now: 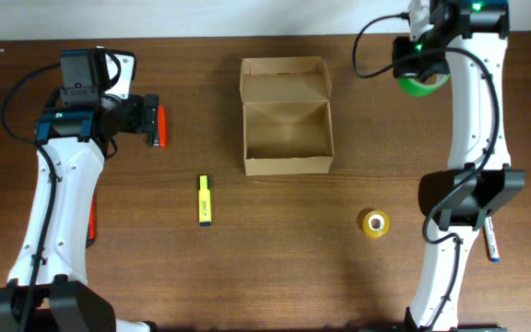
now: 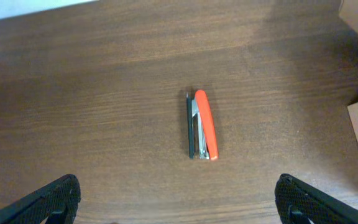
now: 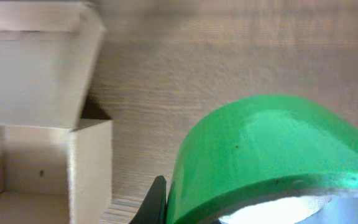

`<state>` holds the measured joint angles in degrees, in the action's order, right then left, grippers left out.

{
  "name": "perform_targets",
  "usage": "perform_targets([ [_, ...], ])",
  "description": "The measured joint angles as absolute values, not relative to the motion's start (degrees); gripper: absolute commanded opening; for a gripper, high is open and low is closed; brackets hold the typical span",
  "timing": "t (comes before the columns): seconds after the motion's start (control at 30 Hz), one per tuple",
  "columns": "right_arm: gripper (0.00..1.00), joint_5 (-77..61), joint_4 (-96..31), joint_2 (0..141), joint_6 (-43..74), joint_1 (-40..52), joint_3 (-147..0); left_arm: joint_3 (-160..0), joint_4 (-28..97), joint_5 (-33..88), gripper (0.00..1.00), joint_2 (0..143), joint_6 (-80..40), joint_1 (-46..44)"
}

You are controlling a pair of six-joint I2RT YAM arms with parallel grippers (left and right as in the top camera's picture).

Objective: Pack container
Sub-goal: 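Carry the green tape roll with the right gripper into the box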

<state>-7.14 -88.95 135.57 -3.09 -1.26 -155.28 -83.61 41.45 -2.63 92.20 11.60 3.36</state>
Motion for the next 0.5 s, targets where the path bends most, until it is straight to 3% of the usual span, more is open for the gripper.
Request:
perform_targets([
  [0.5,0.04,-7.75,-92.07,132.57,-12.71,20.91,-155.68,-83.61,40.53,-2.63,1.00,92.20,11.60,3.36],
])
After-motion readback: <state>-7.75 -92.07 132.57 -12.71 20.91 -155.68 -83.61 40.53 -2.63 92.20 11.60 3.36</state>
